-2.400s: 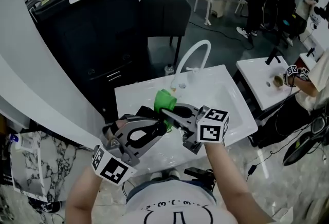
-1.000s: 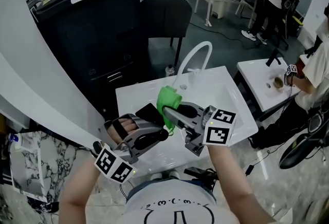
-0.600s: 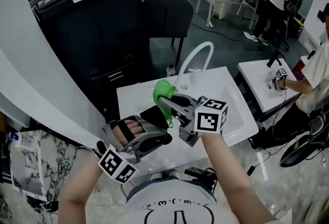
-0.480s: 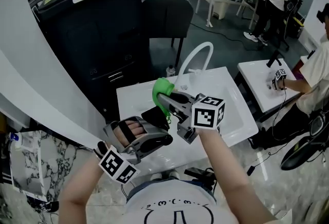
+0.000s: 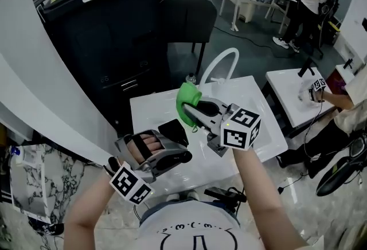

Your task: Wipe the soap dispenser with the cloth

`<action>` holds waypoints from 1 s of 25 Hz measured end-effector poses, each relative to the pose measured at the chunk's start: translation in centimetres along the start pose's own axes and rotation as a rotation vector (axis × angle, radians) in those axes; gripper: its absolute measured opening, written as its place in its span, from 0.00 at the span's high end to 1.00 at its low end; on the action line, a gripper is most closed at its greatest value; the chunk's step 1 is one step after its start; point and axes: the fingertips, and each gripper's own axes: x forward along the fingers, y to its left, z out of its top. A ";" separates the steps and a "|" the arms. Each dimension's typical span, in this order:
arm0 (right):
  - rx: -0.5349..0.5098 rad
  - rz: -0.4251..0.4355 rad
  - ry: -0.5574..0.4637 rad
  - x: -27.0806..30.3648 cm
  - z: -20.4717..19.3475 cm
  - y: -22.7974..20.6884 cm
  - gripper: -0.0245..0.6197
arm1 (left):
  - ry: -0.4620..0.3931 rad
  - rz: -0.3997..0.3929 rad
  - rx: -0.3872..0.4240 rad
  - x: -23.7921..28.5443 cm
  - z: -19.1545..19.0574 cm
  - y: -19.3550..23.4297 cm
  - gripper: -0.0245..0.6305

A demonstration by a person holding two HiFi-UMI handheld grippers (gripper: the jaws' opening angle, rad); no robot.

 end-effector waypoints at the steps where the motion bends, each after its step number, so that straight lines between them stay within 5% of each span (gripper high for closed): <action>1: -0.071 0.016 0.029 -0.4 0.0 0.6 0.88 | 0.002 -0.003 0.003 0.0 -0.1 -0.1 0.82; 5: -0.333 0.108 0.232 -1.1 -1.7 2.8 0.88 | 0.007 -0.022 0.024 0.0 -0.4 -0.2 0.82; 10: -0.514 0.250 0.437 -1.5 -3.8 4.6 0.89 | 0.010 -0.069 0.062 0.2 -0.7 -0.5 0.82; 18: -0.656 0.441 0.707 -2.3 -6.7 6.2 0.89 | 0.014 -0.105 0.091 0.7 -0.4 -1.2 0.82; 25: -0.657 0.474 0.797 -0.8 -8.1 5.5 0.89 | 0.043 -0.145 0.115 1.0 -0.3 -2.4 0.82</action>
